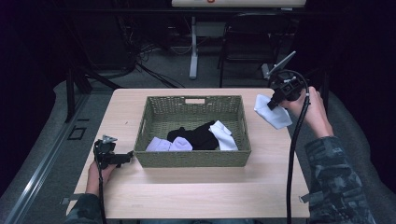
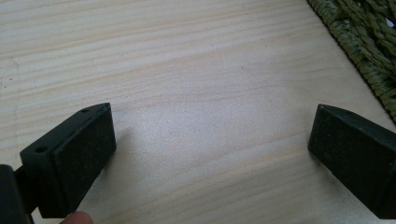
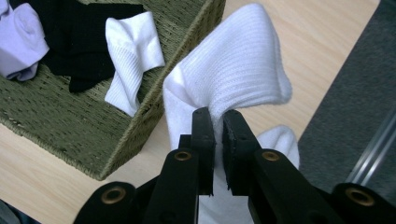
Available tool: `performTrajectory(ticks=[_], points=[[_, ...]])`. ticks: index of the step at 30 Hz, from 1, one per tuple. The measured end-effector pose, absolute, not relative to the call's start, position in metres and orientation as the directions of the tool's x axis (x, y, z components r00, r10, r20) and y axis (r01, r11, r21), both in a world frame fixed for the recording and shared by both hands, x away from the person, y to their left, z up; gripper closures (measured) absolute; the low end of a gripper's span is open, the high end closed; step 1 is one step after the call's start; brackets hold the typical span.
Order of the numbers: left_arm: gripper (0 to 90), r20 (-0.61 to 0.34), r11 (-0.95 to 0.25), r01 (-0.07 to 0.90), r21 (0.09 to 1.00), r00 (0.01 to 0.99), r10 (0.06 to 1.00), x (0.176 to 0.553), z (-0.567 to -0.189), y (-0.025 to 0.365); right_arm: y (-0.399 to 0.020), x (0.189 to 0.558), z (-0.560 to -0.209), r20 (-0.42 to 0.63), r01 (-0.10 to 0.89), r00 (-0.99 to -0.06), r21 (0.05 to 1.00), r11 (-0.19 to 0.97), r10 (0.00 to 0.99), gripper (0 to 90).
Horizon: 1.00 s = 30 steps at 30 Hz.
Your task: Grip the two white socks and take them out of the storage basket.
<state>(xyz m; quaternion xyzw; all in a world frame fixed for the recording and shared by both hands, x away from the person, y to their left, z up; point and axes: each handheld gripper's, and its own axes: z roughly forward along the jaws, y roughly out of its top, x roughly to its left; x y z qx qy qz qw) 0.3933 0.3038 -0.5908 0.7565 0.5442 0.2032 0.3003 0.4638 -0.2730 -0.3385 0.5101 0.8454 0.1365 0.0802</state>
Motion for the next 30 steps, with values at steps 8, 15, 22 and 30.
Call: performTrajectory(ticks=[8, 15, 22, 30], points=[[0.3, -0.02, -0.228, 0.701, 0.676, 0.326, 0.945, 0.394, -0.591, 0.304, -0.286, 0.466, -0.371, 0.034, 0.867, -0.434, 0.288, 0.407, 0.9, 84.4], [0.3, -0.017, -0.231, 0.702, 0.674, 0.328, 0.945, 0.393, -0.591, 0.304, -0.292, 0.469, -0.388, 0.035, 0.877, -0.417, 0.278, 0.392, 0.908, 84.4], [0.4, -0.02, -0.227, 0.701, 0.676, 0.324, 0.946, 0.393, -0.591, 0.304, -0.295, 0.47, -0.41, 0.038, 0.891, -0.399, 0.25, 0.378, 0.916, 84.4], [0.4, -0.017, -0.231, 0.702, 0.674, 0.327, 0.945, 0.393, -0.591, 0.304, -0.3, 0.47, -0.445, 0.057, 0.906, -0.379, 0.226, 0.358, 0.924, 84.4]])
